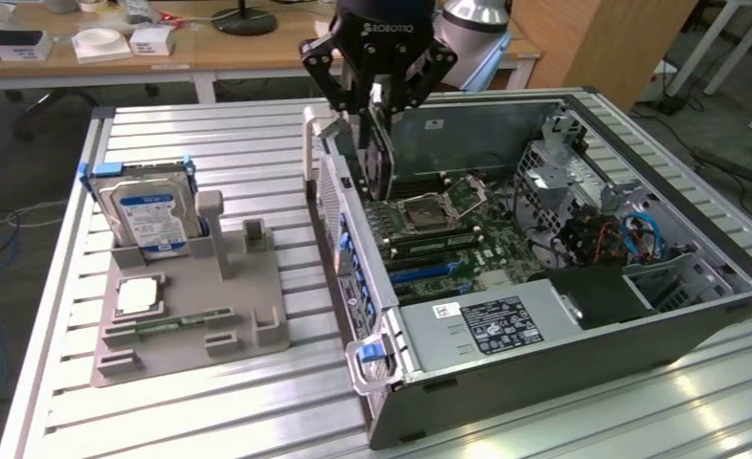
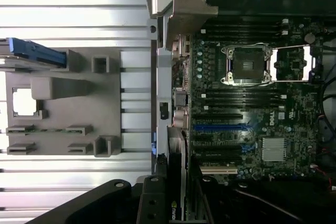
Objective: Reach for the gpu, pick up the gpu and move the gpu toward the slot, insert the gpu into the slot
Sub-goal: 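Pick up the gpu and move the gpu toward the slot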
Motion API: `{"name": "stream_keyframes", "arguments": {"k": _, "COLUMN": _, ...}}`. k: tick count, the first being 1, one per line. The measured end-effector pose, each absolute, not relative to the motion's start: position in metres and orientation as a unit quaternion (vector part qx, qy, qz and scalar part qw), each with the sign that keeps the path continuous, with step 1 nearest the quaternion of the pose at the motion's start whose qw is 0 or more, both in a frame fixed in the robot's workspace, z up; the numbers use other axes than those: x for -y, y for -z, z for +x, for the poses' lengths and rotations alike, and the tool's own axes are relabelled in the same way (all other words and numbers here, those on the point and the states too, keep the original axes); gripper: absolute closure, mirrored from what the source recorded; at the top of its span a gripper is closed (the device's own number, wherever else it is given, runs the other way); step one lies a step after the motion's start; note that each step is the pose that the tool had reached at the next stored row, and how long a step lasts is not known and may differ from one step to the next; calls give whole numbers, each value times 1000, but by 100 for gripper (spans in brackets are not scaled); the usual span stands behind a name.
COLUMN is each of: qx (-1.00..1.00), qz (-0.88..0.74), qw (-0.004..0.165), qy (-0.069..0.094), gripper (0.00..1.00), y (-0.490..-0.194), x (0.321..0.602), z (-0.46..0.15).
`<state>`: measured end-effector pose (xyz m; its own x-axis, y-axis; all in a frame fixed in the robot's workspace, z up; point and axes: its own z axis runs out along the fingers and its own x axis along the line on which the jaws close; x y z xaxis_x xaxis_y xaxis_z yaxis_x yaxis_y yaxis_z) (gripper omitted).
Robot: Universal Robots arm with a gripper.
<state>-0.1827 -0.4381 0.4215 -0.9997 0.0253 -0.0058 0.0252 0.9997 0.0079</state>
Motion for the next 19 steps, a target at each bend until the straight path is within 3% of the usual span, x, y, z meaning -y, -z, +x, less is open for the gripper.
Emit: {"name": "stream_keyframes", "arguments": {"k": 19, "qx": -1000, "qz": 13, "qw": 3, "qy": -4, "gripper": 74, "y": -422, "x": 438, "z": -113}}
